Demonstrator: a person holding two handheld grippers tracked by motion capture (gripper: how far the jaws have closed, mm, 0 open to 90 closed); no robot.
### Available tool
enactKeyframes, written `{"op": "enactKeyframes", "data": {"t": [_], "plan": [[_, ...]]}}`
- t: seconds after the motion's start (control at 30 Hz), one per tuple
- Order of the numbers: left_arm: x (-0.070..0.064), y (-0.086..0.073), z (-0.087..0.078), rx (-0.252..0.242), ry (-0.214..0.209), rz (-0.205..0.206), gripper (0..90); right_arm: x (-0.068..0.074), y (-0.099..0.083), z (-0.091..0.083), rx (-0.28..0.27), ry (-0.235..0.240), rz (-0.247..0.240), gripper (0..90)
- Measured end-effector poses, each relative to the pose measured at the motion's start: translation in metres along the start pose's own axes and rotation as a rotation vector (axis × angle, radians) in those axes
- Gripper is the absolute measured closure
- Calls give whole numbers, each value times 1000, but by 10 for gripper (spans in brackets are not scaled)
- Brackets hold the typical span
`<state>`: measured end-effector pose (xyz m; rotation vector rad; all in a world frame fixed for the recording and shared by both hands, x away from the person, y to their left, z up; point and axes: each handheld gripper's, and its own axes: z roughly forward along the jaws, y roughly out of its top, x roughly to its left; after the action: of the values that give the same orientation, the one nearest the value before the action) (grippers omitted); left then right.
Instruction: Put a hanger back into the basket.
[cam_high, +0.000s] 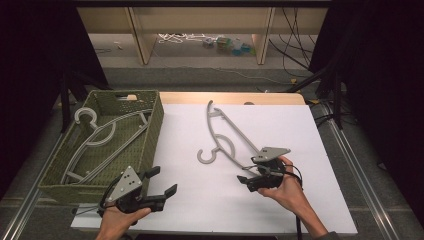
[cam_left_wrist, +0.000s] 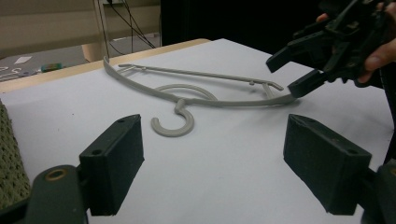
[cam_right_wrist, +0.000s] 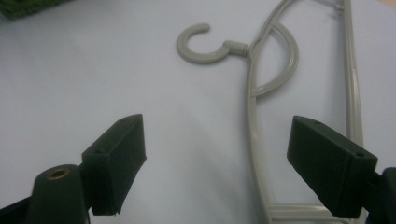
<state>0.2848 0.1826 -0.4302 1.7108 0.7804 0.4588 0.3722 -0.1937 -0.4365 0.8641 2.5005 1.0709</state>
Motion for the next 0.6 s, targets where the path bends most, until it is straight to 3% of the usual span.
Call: {"op": "enactKeyframes", "data": {"t": [0.27,0.43,0.6], "plan": [[1,0,-1,-7,5,10,197,-18,18,37,158,-2,1,314],[1,0,-1,-19,-2,7,195,-29,25,50,256,27,7,347],[2,0,-2,-15,-1,16,194,-37,26,59,289,40,20,401]]}}
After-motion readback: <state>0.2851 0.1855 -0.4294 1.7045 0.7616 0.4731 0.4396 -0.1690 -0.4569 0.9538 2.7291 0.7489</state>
